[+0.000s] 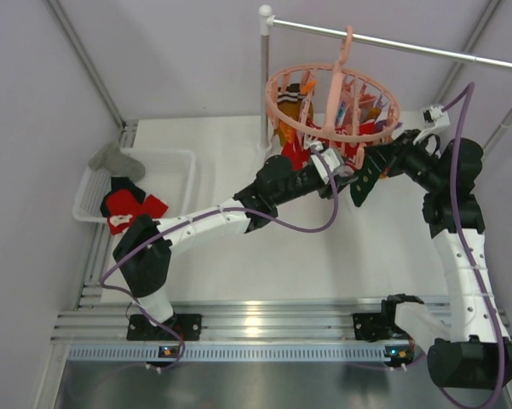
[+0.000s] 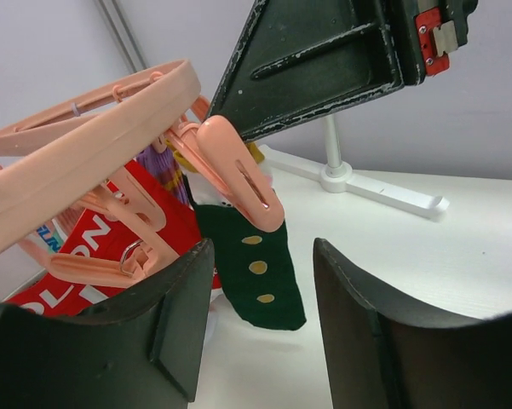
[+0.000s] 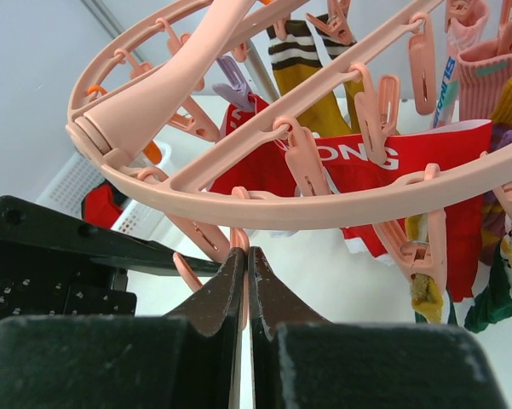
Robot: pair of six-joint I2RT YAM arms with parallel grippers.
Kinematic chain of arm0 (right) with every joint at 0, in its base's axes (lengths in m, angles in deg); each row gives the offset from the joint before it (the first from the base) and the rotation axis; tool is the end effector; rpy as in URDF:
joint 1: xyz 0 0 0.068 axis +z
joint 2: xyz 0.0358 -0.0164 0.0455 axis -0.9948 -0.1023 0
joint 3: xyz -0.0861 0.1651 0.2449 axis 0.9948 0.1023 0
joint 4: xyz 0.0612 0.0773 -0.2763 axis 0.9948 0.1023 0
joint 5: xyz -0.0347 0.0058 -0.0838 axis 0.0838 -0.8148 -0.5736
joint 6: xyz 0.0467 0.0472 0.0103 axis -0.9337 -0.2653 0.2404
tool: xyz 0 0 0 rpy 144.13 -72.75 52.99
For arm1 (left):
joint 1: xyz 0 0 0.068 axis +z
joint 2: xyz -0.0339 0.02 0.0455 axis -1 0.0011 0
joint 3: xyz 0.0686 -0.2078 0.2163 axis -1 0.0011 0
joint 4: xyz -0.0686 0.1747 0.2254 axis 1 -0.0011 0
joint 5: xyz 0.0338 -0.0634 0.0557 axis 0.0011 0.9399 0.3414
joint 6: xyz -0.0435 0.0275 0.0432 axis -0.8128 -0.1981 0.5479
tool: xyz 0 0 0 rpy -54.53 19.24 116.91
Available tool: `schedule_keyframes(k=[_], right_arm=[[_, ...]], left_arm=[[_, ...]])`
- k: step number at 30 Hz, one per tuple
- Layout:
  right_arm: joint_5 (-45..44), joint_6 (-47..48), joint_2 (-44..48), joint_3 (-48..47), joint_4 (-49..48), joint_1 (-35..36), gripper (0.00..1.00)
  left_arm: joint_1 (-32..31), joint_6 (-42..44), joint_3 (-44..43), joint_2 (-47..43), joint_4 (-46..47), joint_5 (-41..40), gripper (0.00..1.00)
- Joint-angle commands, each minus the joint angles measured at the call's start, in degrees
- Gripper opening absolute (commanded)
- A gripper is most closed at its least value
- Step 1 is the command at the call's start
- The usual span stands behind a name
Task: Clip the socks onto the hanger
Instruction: Open the clamp at the hanger.
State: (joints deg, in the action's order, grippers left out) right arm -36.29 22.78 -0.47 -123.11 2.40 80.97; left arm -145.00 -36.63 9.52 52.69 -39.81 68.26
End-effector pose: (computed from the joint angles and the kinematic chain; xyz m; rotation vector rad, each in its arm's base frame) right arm 0.2378 0.0190 0.4396 -0.1483 1.6865 0.7570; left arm 0.2596 -0.3941 0.3778 0.9724 1.1249 -0.8059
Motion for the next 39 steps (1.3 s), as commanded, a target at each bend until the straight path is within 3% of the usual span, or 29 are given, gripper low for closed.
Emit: schedule_keyframes(k=[1,12,17,28,31,32,35,39], right_arm=[[0.89,-0.84,1.34,0.04,-1.68,-0.45,0.0],[-0.25,-1.9,2.22,1.7,-4.32,0.26,0.0],[-0.43,-2.86,2.49,2.94,-6.17,1.05,0.0],[1.06,-5.85,2.49,3.73,-8.02,1.14,0.0],[1.15,-5.68,2.49,3.29,-6.88,0.96,0.16],[1.41,-5.94,2.75,3.38,-7.22,0.87,0.31],[2.11,-6.64,3.45,4.16,-8.63,0.87,0.53],[2.82,-6.47,3.46,4.69,-10.47,0.87,0.57]], left_arm=[[0.05,-0.46,-1.05,-1.65,4.92,1.47,0.56],[0.05,-4.33,-6.77,2.49,4.21,-1.08,0.58],[0.05,-5.38,-8.87,3.98,2.11,-2.31,0.54],[0.75,-6.0,-8.09,3.98,0.35,-2.31,0.12],[1.01,-5.65,-7.74,3.72,0.26,-2.05,0.04],[1.02,-5.82,-7.73,3.81,0.17,-1.61,0.03],[1.1,-5.91,-7.65,3.81,0.26,-1.34,0.0],[1.1,-6.0,-7.56,3.54,0.17,-0.29,0.0]])
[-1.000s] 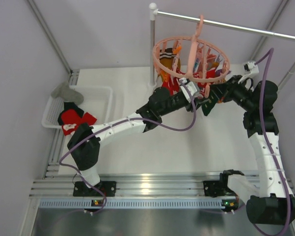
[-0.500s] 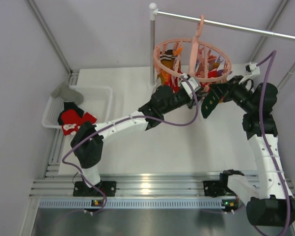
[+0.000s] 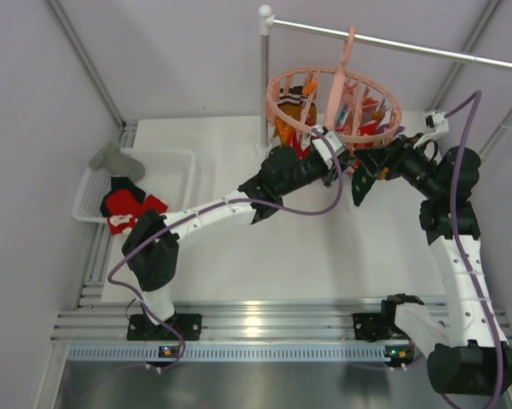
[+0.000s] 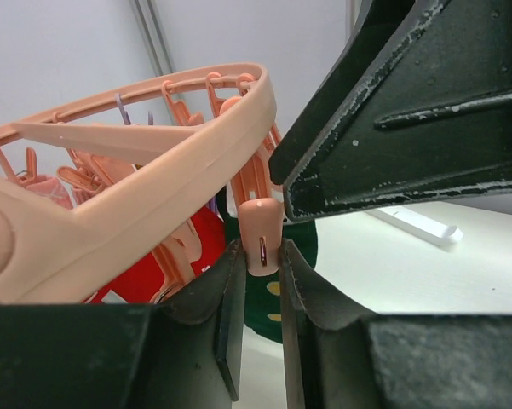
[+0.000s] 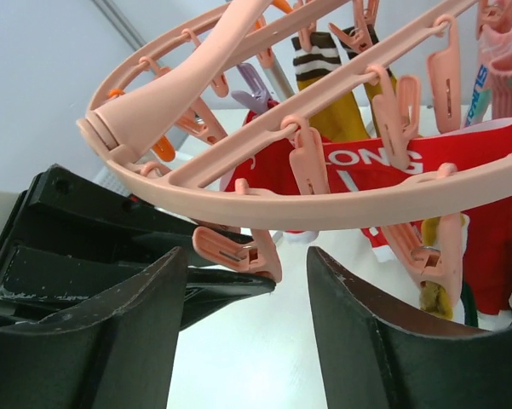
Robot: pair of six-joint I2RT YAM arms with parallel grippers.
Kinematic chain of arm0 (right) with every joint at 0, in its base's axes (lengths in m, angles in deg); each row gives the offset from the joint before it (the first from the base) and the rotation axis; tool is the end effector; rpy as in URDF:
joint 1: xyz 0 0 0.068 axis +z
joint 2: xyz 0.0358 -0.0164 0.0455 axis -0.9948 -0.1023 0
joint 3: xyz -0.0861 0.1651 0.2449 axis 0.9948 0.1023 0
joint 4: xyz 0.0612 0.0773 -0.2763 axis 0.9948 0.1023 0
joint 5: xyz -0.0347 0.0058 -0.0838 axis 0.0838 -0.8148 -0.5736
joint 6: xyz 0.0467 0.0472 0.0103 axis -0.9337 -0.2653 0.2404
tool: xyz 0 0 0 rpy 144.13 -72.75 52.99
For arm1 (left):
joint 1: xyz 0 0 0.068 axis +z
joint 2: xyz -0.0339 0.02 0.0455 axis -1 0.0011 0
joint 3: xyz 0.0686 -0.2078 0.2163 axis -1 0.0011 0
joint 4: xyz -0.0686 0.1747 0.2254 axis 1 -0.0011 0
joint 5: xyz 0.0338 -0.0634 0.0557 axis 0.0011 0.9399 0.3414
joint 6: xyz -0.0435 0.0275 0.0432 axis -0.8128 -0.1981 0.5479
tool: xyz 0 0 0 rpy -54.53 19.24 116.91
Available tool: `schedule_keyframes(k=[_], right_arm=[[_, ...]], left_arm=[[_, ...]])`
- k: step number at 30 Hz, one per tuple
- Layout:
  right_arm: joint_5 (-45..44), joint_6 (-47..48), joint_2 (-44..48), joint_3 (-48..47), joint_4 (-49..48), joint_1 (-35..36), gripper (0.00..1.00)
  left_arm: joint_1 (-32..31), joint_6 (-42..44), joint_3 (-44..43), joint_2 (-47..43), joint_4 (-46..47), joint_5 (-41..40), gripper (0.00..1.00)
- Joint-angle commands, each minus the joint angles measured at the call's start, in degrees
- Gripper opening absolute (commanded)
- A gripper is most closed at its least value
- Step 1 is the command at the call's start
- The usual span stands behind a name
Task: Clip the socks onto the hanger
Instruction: Open the clamp at the hanger.
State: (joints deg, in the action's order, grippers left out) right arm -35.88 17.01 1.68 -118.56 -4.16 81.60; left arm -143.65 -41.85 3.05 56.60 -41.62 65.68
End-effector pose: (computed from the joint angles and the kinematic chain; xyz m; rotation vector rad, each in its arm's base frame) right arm 0.2321 0.0221 0.4301 -0.1105 1.6387 0.8308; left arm 0.2839 -0.4044 0.3883 0.8705 1.1910 -0.8306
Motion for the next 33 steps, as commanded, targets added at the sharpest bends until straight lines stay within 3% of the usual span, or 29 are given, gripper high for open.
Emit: schedule_keyframes(k=[1,7,24,27,31,32,33], right_arm=[[2.67,-0.7,1.23,0.32,-3.92,0.24,0.58],[5.3,1.4,-0.09,1.38,-8.92,0.33,0.65],[0.65,7.82,-0.97,2.08,-9.11,3.93,0.58],[-0.05,8.44,-1.06,2.0,-9.11,4.1,0.52],[-1.2,9.05,-1.5,1.82,-8.49,4.37,0.28],[-1.81,8.97,-1.41,1.91,-8.49,4.37,0.17],[-1.99,8.79,-1.5,1.91,-8.49,4.28,0.13]], left_arm=[[-0.25,-0.77,-1.0,-0.45,1.98,2.38,0.0],[-0.25,-1.21,-1.18,-0.89,1.37,4.31,0.0],[-0.25,-0.6,-4.25,0.07,-3.38,6.68,0.0],[-0.25,-0.6,-4.34,0.16,-3.73,7.03,0.0],[-0.25,-0.69,-4.6,0.16,-4.08,7.47,0.0],[-0.25,-0.77,-4.69,0.16,-4.08,7.48,0.04],[-0.25,-0.69,-4.69,0.07,-4.25,7.48,0.07]])
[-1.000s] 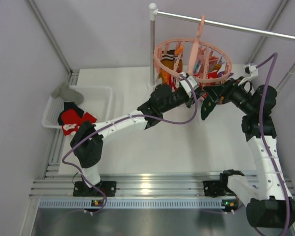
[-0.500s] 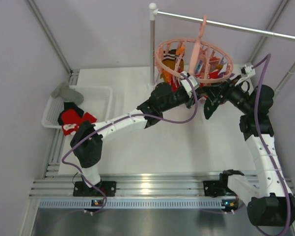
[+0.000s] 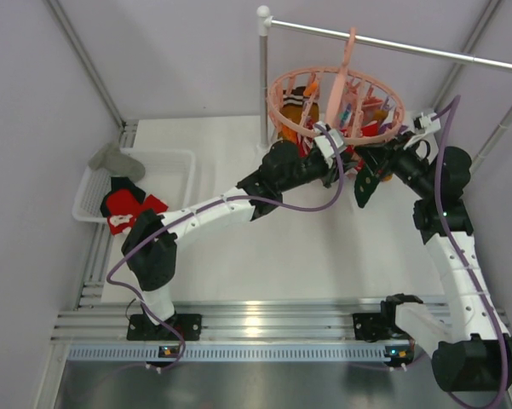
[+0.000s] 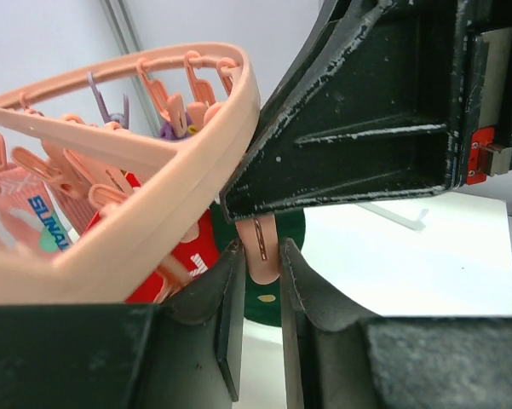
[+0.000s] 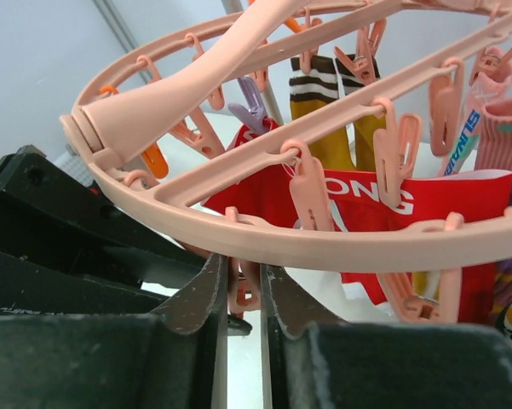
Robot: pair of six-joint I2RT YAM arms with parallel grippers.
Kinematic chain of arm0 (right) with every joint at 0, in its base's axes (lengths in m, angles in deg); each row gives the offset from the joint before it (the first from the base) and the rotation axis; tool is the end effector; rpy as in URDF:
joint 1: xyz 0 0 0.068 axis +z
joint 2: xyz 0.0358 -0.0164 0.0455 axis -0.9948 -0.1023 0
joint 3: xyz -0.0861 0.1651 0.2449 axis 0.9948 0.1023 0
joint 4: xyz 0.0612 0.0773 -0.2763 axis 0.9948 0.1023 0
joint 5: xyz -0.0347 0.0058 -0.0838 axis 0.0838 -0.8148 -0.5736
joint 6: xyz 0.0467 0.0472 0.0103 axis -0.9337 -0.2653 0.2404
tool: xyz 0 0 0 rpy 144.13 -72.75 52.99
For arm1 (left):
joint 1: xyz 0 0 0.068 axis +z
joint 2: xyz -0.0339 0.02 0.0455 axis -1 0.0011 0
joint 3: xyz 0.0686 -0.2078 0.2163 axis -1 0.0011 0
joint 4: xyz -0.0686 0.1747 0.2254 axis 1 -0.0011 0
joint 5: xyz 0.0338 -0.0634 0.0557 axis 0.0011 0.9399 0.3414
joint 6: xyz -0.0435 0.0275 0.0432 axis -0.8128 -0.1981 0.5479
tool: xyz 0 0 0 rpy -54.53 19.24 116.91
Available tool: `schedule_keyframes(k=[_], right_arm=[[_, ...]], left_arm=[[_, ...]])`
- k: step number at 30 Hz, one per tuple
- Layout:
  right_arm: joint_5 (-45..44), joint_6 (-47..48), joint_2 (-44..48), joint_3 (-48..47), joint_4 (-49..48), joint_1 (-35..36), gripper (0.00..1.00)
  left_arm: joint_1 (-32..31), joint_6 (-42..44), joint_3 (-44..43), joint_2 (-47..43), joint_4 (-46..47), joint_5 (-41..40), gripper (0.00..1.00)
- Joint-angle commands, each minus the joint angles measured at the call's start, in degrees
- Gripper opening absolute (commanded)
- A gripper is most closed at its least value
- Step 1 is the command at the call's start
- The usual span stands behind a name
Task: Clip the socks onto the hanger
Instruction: Open the clamp at the hanger, then pick up the sock from the bin.
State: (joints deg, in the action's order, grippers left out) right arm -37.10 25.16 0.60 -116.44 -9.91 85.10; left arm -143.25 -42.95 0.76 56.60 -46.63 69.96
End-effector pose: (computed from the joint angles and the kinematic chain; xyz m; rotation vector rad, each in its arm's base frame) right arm 0.2394 0.0355 0.4232 -0.2717 1.5681 0.7424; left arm 0.2842 -0.4056 0.3936 0.9337 1.2179 -0.8875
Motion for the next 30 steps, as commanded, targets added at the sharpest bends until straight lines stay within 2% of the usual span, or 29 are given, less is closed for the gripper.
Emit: schedule_keyframes(k=[1,3,6,9,11,12,13,15,17,18,19,20,21,22,23,24,25,27,28,30], right_arm=[[-0.94,0.55,-0.26,-0.3,-2.66,0.79,0.06],[-1.38,-0.15,-0.34,-0.3,-2.74,0.87,0.0],[-1.56,-1.11,-0.25,-0.3,-2.66,0.79,0.0],[-1.64,-1.56,-0.52,-0.3,-2.57,0.79,0.0],[-1.91,-1.82,-0.52,-0.3,-2.57,0.7,0.0],[-1.91,-1.73,-0.6,-0.21,-2.48,0.7,0.0],[-2.08,-1.73,-0.52,-0.21,-2.48,0.7,0.0],[-2.35,-1.56,-0.69,-0.3,-2.22,0.7,0.0],[-2.44,-1.56,-0.69,-0.21,-2.04,0.7,0.0],[-2.52,-1.47,-0.78,-0.13,-2.13,0.61,0.0],[-2.52,-1.38,-0.78,-0.12,-2.04,0.52,0.0],[-2.78,-1.3,-0.87,0.05,-1.95,0.61,0.0],[-2.79,-1.29,-0.87,0.22,-1.95,0.44,0.0],[-2.79,-1.29,-0.96,0.31,-1.86,0.43,0.0],[-2.87,-1.21,-1.04,0.31,-1.86,0.35,0.0],[-2.79,-1.12,-1.13,0.23,-1.78,0.35,0.0],[-2.79,-1.12,-1.13,0.23,-1.69,0.26,0.0],[-3.05,-0.85,-1.31,0.31,-1.69,0.26,0.0],[-3.14,-0.85,-1.31,0.4,-1.69,0.17,0.0],[-3.14,-0.94,-1.57,0.49,-1.78,0.17,0.0]], left_arm=[[-0.64,0.41,-2.31,-0.1,0.4,3.19,0.12],[-0.64,0.41,-1.96,-0.89,-0.74,3.63,0.26],[-0.47,0.15,0.58,-4.4,-3.38,4.86,0.39],[1.19,-2.04,4.18,-10.28,-7.32,6.18,0.44],[4.44,-4.24,5.68,-15.45,-12.4,8.36,0.46],[6.11,-9.04,7.17,-17.31,-14.17,9.77,0.47],[9.95,-10.3,7.97,-19.07,-16.19,11.7,0.51],[13.75,-10.58,8.42,-23.64,-25.93,13.73,0.55],[21.74,-10.84,7.89,-26.89,-32.71,15.48,0.58],[25.25,-9.8,7.71,-27.87,-37.78,20.02,0.59],[32.42,-9.0,7.36,-28.66,-40.62,21.02,0.6],[36.23,-7.78,6.84,-29.45,-43.34,22.34,0.61],[40.01,-4.81,5.35,-29.46,-49.64,23.92,0.62],[47.27,-1.82,4.29,-29.29,-52.48,25.67,0.62],[50.91,0.12,2.46,-28.15,-55.56,26.39,0.62],[54.95,3.1,1.83,-27.45,-57.5,26.83,0.62],[62.04,3.65,1.39,-26.57,-59.44,27.27,0.62],[68.06,3.57,0.24,-23.41,-59.98,26.22,0.61],[73.22,3.05,-0.2,-20.7,-59.64,26.13,0.61],[76.68,3.47,-2.04,-17.87,-59.98,25.52,0.62]])
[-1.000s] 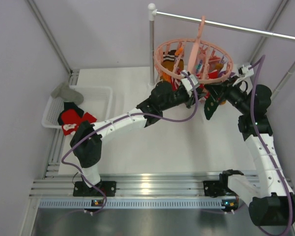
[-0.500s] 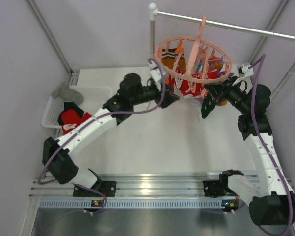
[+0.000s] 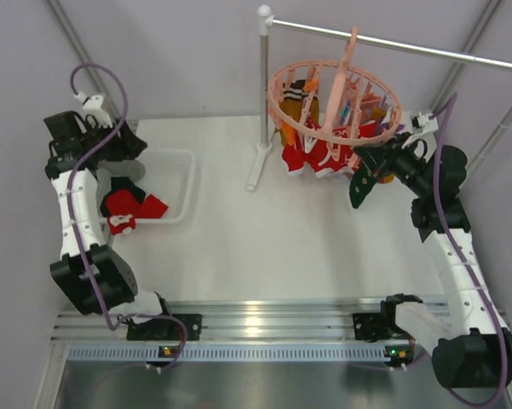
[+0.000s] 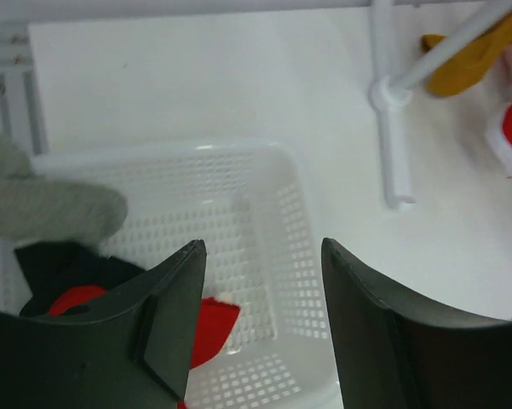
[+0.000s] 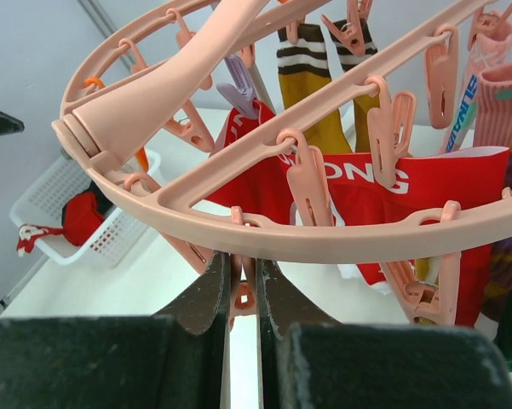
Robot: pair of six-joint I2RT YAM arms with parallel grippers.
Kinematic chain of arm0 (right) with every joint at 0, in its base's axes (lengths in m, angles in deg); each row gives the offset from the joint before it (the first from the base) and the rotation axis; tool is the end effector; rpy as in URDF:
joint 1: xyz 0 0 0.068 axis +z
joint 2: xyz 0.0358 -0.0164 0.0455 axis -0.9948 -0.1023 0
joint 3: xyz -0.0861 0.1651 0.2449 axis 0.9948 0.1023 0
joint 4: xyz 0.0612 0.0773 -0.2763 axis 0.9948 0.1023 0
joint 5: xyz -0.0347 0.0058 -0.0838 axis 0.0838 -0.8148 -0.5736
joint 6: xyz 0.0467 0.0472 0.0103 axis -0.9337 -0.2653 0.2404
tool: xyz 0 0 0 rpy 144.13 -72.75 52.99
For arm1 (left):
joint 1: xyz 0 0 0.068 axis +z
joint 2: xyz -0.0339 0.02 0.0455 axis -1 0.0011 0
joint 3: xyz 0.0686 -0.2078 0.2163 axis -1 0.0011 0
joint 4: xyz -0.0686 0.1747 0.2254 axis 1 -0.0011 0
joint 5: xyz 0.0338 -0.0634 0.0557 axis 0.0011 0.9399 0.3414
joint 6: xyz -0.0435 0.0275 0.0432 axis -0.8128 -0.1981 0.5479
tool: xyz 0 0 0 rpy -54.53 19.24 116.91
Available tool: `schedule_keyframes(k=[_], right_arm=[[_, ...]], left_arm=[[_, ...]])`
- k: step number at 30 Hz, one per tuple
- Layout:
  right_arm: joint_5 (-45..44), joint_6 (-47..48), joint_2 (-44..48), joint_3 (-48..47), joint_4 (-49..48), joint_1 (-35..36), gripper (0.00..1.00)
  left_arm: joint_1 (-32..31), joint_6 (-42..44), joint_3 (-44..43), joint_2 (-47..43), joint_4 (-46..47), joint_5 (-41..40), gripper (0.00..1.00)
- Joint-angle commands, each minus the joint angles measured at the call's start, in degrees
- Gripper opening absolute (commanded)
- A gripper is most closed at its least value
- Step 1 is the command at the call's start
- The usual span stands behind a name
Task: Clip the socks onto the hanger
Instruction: Pick up the sock from the bin.
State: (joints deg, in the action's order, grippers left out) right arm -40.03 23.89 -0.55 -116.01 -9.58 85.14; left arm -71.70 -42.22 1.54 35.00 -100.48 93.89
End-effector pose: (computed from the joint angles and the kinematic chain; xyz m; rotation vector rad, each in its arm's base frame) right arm 0.2476 0.0335 0.4151 -0.2023 1.6052 0.7282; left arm 0.3441 0.0775 0.4345 0.1982 1.9439 -0.4360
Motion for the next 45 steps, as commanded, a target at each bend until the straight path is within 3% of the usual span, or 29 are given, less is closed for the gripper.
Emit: schedule_keyframes(k=[1,4,12,19,30,34,37,41,45], right_arm=[[-0.12,0.41,-0.5,0.14,-2.1,0.13,0.0],[-0.21,0.68,-1.03,0.14,-2.19,0.13,0.0],[-0.3,0.76,-2.78,-0.39,-2.1,0.21,0.0],[-0.47,1.38,-3.58,-0.56,-1.75,0.13,0.0],[0.05,1.91,-4.63,-0.47,-1.4,-0.49,0.0],[-0.04,1.91,-4.54,-0.39,-1.31,-0.49,0.0],[-0.12,1.91,-4.54,-0.12,-1.4,-0.58,0.0],[-0.03,1.73,-4.63,-0.3,-1.31,-0.66,0.0],[-0.03,1.82,-4.89,-0.74,-1.31,-0.58,0.0]], left_arm=[[6.62,4.07,-3.7,6.78,-7.61,0.89,0.62],[7.69,7.16,-5.64,10.67,-8.85,-4.55,0.62],[8.83,-3.19,-4.23,18.32,9.23,-17.73,0.64],[8.74,-6.99,-9.24,27.19,15.22,-27.23,0.68],[8.65,-7.43,-9.95,33.79,22.79,-30.76,0.61],[8.57,-7.7,-9.17,34.5,22.44,-29.27,0.51],[8.48,-7.26,-7.68,33.89,22.26,-26.99,0.28],[8.22,-6.56,-6.18,32.74,22.0,-24.18,0.18],[8.13,-6.73,-5.65,31.6,21.91,-23.55,0.0]])
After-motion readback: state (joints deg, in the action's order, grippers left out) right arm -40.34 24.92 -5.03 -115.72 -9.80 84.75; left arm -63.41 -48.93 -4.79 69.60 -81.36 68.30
